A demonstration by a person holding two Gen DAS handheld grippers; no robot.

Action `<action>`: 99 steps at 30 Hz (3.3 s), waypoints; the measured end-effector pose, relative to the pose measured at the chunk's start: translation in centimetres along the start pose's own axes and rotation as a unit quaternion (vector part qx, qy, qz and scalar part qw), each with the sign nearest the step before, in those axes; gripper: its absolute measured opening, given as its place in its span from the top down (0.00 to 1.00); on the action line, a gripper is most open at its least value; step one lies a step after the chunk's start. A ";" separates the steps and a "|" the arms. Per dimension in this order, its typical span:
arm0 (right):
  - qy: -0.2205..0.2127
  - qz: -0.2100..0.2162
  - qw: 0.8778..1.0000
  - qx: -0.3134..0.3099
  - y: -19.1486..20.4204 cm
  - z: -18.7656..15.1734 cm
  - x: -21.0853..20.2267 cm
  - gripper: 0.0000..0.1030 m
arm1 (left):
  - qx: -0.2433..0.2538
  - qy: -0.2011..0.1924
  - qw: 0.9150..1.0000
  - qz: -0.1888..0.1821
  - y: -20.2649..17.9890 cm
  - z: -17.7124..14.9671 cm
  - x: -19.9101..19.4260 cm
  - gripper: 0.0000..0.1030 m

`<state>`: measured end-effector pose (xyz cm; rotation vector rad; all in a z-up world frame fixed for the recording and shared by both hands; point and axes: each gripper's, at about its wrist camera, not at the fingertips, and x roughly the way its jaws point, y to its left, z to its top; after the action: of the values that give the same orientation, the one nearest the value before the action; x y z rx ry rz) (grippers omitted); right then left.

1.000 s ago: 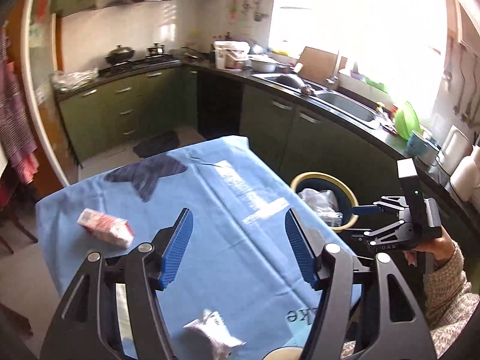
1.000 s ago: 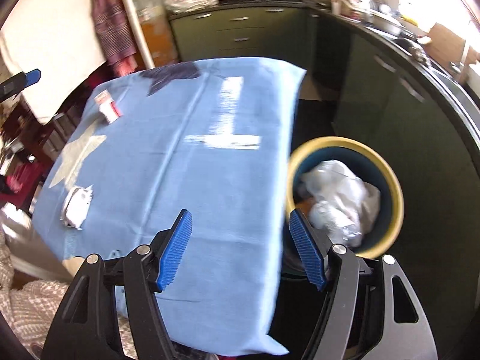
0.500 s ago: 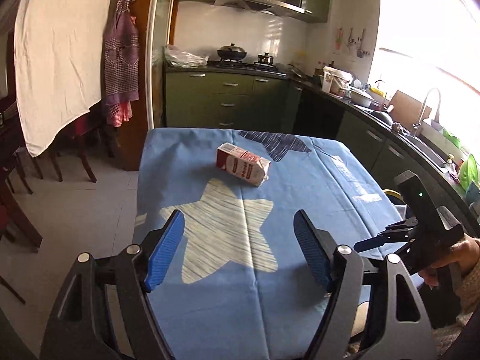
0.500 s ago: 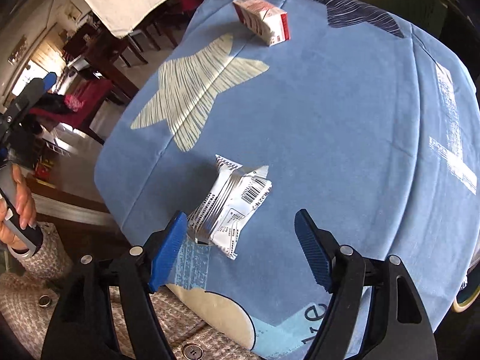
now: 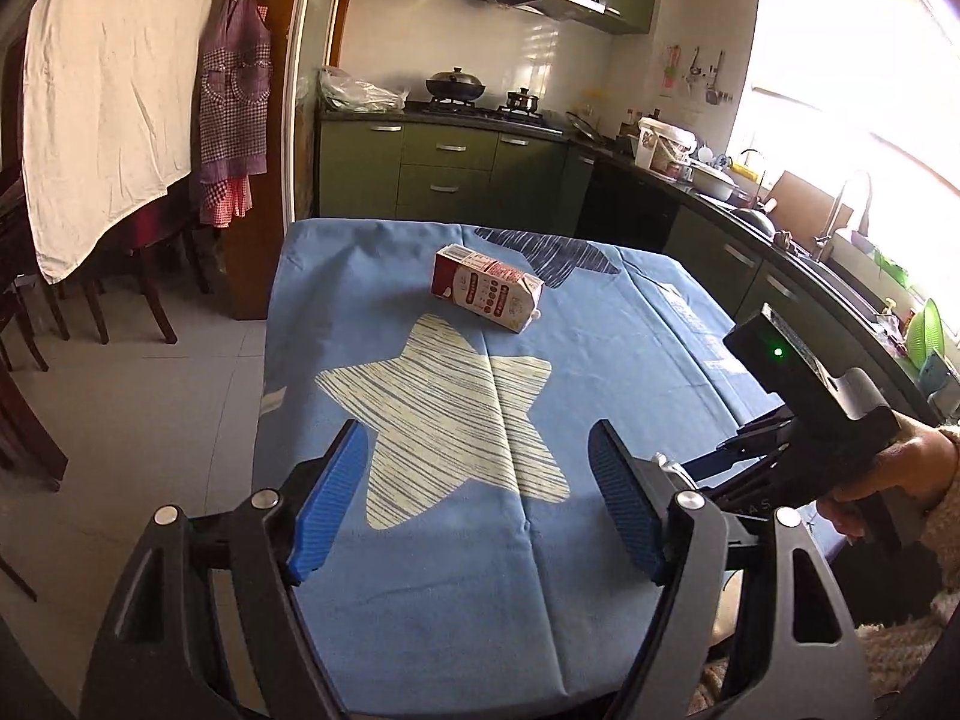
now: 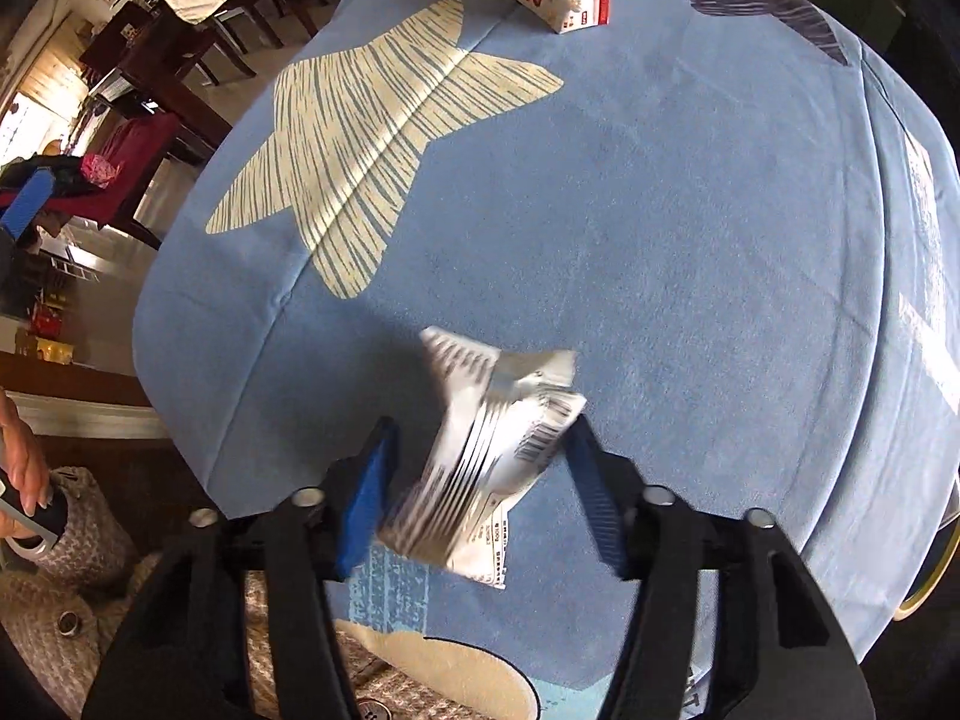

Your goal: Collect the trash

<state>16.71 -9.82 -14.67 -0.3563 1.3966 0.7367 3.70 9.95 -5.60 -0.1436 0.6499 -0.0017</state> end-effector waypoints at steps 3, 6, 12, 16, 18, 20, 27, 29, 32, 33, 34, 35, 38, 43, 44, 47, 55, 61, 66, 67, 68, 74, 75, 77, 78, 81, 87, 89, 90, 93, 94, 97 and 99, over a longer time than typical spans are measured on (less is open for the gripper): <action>-0.012 -0.005 1.000 -0.013 0.2 -0.2 -0.5 0.69 | -0.004 0.003 1.000 -0.002 0.2 -0.2 0.1 0.29; -0.032 0.002 0.999 -0.013 -0.3 -0.9 -2.1 0.73 | 0.000 0.008 1.000 -0.002 0.1 -0.3 0.3 0.29; -0.107 0.000 0.994 0.029 -4.6 -3.9 -7.8 0.73 | 0.009 0.016 1.000 -0.009 -0.9 -0.3 0.6 0.29; -0.161 -0.026 0.983 0.089 -9.8 -6.6 -12.4 0.73 | 0.016 0.021 0.999 -0.018 -2.0 -0.2 0.9 0.29; -0.186 -0.049 0.973 0.124 -13.3 -8.4 -14.8 0.73 | 0.021 0.024 0.999 -0.024 -2.7 -0.1 1.1 0.29; -0.205 -0.080 0.962 0.163 -17.2 -10.0 -16.7 0.73 | 0.027 0.027 0.999 -0.027 -3.5 -0.1 1.3 0.29; -0.208 -0.155 0.925 0.280 -29.8 -15.6 -18.5 0.71 | 0.047 0.038 0.997 -0.039 -6.2 0.0 2.1 0.29; -0.200 -0.173 0.917 0.299 -32.4 -16.4 -17.9 0.71 | 0.053 0.042 0.997 -0.042 -6.9 0.1 2.3 0.29; -0.193 -0.183 0.909 0.321 -35.5 -16.7 -16.6 0.70 | 0.063 0.045 0.996 -0.042 -7.9 0.3 2.4 0.29; -0.190 -0.189 0.907 0.327 -36.5 -16.8 -16.3 0.67 | 0.065 0.045 0.996 -0.041 -8.2 0.3 2.5 0.29; -0.186 -0.195 0.904 0.332 -37.4 -16.8 -16.0 0.65 | 0.067 0.046 0.996 -0.041 -8.4 0.4 2.4 0.29; -0.185 -0.201 0.900 0.340 -38.4 -16.8 -15.7 0.59 | 0.070 0.047 0.996 -0.041 -8.6 0.4 2.5 0.29; -0.178 -0.210 0.894 0.354 -40.5 -16.9 -14.8 0.45 | 0.077 0.050 0.995 -0.039 -9.1 0.6 2.6 0.29; -0.195 -0.200 0.890 0.361 -40.6 -17.7 -14.9 0.45 | 0.085 0.058 0.994 -0.036 -9.6 0.9 3.4 0.27; -0.199 -0.196 0.890 0.360 -40.3 -17.9 -15.0 0.45 | 0.086 0.062 0.994 -0.037 -9.7 1.0 3.7 0.27; -0.206 -0.191 0.894 0.349 -39.0 -18.1 -15.4 0.44 | 0.091 0.074 0.993 -0.037 -9.8 1.6 4.9 0.27; -0.214 -0.178 0.906 0.320 -36.4 -17.0 -15.3 0.41 | 0.004 0.121 0.992 -0.028 -7.8 6.9 9.8 0.25; -0.216 -0.155 0.918 0.296 -35.1 -16.1 -14.1 0.41 | -0.037 0.168 0.985 -0.001 -8.0 10.5 15.4 0.25; -0.217 -0.140 0.924 0.281 -34.5 -15.9 -13.3 0.41 | -0.080 0.213 0.972 0.061 -7.1 12.1 21.1 0.25; -0.216 -0.138 0.925 0.279 -34.4 -15.9 -13.1 0.41 | -0.092 0.220 0.968 0.077 -6.7 12.4 22.1 0.25; -0.217 -0.137 0.926 0.277 -34.3 -16.0 -13.0 0.40 | -0.101 0.226 0.965 0.090 -6.4 12.7 23.0 0.25; -0.220 -0.121 0.927 0.279 -34.9 -16.7 -12.0 0.40 | -0.143 0.246 0.948 0.145 -4.8 14.1 26.5 0.25; -0.219 -0.118 0.927 0.280 -35.1 -16.8 -11.8 0.40 | -0.148 0.247 0.946 0.152 -4.7 14.2 26.9 0.25; -0.217 -0.112 0.928 0.282 -35.4 -17.1 -11.3 0.40 | -0.152 0.250 0.942 0.163 -4.7 14.5 27.6 0.25; -0.217 -0.110 0.928 0.282 -35.4 -17.2 -11.1 0.40 | -0.154 0.251 0.941 0.167 -4.7 14.7 28.0 0.25; -0.216 -0.104 0.928 0.285 -35.7 -17.6 -10.7 0.40 | -0.164 0.259 0.935 0.178 -4.4 14.8 28.9 0.25; -0.225 -0.097 0.927 0.286 -35.7 -18.4 -10.8 0.40 | -0.181 0.290 0.922 0.183 -3.4 14.4 30.5 0.35; -0.226 -0.096 0.926 0.286 -35.7 -18.6 -10.9 0.40 | -0.179 0.294 0.921 0.184 -3.2 14.4 30.8 0.42; -0.226 -0.096 0.926 0.286 -35.7 -18.7 -10.9 0.40 | -0.179 0.295 0.920 0.184 -3.1 14.3 30.9 0.48; -0.226 -0.095 0.927 0.285 -35.6 -18.7 -10.9 0.40 | -0.172 0.304 0.920 0.177 -3.1 14.2 31.1 0.61; -0.226 -0.095 0.927 0.284 -35.5 -18.7 -11.0 0.40 | -0.166 0.304 0.921 0.175 -3.1 14.1 31.1 0.62; -0.228 -0.095 0.927 0.282 -35.2 -18.7 -11.2 0.40 | -0.144 0.302 0.927 0.171 -3.4 14.1 30.7 0.66; -0.230 -0.095 0.927 0.280 -34.9 -18.7 -11.3 0.40 | -0.133 0.299 0.931 0.164 -3.6 14.1 30.3 0.66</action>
<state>25.34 -50.02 -13.56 0.1295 1.0442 0.2139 36.48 6.86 -12.30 -0.3004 1.2807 0.3793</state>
